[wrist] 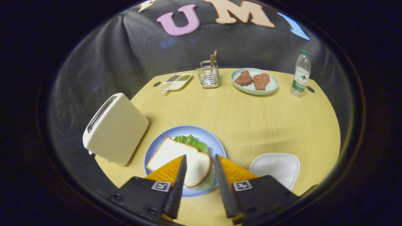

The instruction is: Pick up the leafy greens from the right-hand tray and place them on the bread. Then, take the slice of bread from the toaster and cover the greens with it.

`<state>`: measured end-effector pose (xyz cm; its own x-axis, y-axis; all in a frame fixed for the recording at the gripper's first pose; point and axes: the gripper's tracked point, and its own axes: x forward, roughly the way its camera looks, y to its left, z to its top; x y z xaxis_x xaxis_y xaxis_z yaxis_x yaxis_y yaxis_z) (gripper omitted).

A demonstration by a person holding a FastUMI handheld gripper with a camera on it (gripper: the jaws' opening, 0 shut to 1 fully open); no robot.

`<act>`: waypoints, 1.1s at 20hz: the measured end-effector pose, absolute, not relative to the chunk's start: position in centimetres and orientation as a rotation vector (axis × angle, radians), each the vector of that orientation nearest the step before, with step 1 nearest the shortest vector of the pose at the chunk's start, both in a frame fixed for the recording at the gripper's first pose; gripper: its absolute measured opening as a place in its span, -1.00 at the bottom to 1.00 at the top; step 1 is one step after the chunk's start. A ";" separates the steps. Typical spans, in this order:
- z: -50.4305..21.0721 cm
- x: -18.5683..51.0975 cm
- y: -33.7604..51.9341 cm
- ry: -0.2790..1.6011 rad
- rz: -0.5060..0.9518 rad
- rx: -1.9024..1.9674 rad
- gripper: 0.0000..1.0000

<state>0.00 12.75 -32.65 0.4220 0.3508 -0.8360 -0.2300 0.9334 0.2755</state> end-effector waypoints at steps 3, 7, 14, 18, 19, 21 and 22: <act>-30.8 0.3 12.9 0.994 0.400 0.101 0.51; -26.0 0.5 12.7 0.826 0.437 0.053 1.00; -16.0 0.3 9.7 0.547 0.372 0.056 0.99; -11.0 -0.7 5.8 0.402 0.265 0.050 1.00; -9.9 -1.1 4.8 0.372 0.239 0.042 1.00; -8.1 -2.0 3.0 0.333 0.194 0.027 1.00; -7.4 -2.4 2.0 0.319 0.171 0.017 1.00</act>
